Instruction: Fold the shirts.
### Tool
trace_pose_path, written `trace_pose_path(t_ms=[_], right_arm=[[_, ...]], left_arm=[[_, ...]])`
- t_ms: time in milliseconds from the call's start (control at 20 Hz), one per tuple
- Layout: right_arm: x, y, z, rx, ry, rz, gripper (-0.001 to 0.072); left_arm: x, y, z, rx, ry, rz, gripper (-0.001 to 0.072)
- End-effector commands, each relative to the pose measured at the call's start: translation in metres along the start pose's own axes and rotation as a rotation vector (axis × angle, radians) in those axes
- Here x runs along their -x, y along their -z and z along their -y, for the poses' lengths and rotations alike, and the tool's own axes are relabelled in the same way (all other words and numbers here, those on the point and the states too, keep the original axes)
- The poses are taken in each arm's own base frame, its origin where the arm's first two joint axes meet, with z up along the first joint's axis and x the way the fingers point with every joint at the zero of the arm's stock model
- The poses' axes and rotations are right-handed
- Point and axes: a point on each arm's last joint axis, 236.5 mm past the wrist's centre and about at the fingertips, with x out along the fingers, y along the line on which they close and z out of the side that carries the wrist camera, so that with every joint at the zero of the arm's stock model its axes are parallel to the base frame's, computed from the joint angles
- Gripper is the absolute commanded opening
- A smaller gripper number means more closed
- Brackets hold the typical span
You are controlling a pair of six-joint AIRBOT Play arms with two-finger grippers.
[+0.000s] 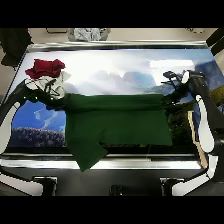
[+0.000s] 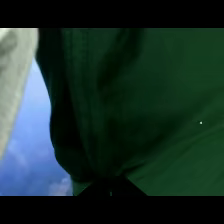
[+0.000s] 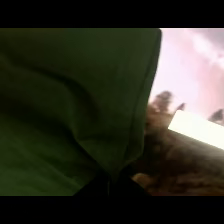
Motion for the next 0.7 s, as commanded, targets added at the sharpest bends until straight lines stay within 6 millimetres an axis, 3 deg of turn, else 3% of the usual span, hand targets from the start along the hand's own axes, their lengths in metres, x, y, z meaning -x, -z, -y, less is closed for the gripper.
trace_pose_path(t_ms=[0,200,250,300,400,550,650], right_arm=[[-0.008,0.009,-0.022,0.005,-0.096,-0.048,0.0049],[0.007,0.028,-0.027,0.013,-0.111,-0.116,0.0050],[0.011,0.031,-0.029,0.013,-0.116,-0.124,0.0143],[0.014,0.035,-0.031,0.015,-0.126,-0.139,0.0345],[0.029,0.054,-0.033,0.057,-0.134,-0.208,0.0438],[0.062,0.078,-0.031,0.073,-0.164,-0.240,0.0461],[0.079,0.094,-0.035,-0.023,-0.296,-0.221,0.0462]], left_arm=[[-0.008,0.021,-0.005,0.028,-0.009,-0.076,0.0026],[0.000,0.030,-0.006,0.037,0.002,-0.114,0.0027],[0.004,0.031,-0.007,0.039,0.005,-0.122,0.0066],[0.008,0.034,-0.007,0.041,0.009,-0.134,0.0241],[0.026,0.038,-0.008,0.052,0.016,-0.147,0.0489],[0.063,0.042,-0.016,0.075,0.013,-0.082,0.0511],[0.074,0.066,-0.021,0.109,0.015,-0.069,0.0511]])
